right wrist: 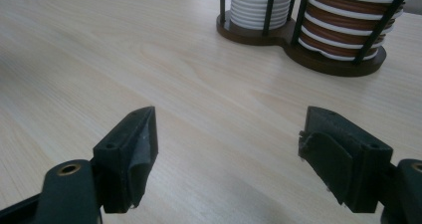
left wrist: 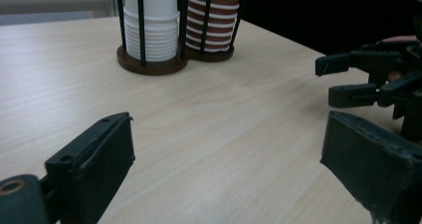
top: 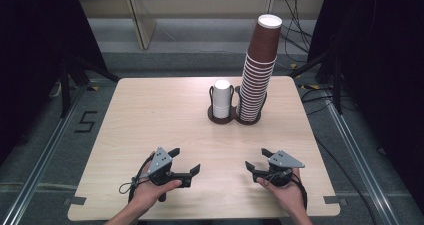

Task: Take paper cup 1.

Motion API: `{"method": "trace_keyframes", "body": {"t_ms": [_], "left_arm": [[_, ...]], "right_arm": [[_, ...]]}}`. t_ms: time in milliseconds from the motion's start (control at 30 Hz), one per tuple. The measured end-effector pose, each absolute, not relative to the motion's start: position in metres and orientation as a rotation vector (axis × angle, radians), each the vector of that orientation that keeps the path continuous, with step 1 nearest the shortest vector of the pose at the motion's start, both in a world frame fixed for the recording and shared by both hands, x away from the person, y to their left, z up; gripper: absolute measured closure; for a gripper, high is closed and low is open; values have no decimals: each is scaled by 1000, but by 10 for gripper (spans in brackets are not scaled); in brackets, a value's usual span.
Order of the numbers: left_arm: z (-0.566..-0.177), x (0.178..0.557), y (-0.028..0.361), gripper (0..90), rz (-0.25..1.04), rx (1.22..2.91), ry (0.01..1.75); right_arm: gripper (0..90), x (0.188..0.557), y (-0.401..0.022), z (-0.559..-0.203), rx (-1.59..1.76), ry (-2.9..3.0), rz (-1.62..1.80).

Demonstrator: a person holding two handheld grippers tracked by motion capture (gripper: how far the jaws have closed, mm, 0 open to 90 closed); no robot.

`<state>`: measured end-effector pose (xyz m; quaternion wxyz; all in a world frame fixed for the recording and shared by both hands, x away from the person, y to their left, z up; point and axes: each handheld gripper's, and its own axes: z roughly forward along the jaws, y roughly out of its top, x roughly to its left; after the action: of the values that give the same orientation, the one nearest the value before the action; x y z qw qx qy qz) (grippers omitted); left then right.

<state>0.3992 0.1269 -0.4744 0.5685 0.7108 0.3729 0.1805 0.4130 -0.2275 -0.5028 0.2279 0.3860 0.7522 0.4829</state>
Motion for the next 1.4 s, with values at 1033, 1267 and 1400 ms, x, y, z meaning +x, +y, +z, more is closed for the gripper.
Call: {"method": "trace_keyframes", "body": {"t_ms": [1033,1267,1400], "left_arm": [[-398,593,43,199,652,1658,865],[-405,604,37,218,658,1674,864],[-407,607,37,229,664,1672,870]], "right_arm": [[307,553,-124,-485,1140,1897,1257],[309,568,-119,-492,1163,1891,1194],[307,573,-115,-494,1178,1866,1192]]}}
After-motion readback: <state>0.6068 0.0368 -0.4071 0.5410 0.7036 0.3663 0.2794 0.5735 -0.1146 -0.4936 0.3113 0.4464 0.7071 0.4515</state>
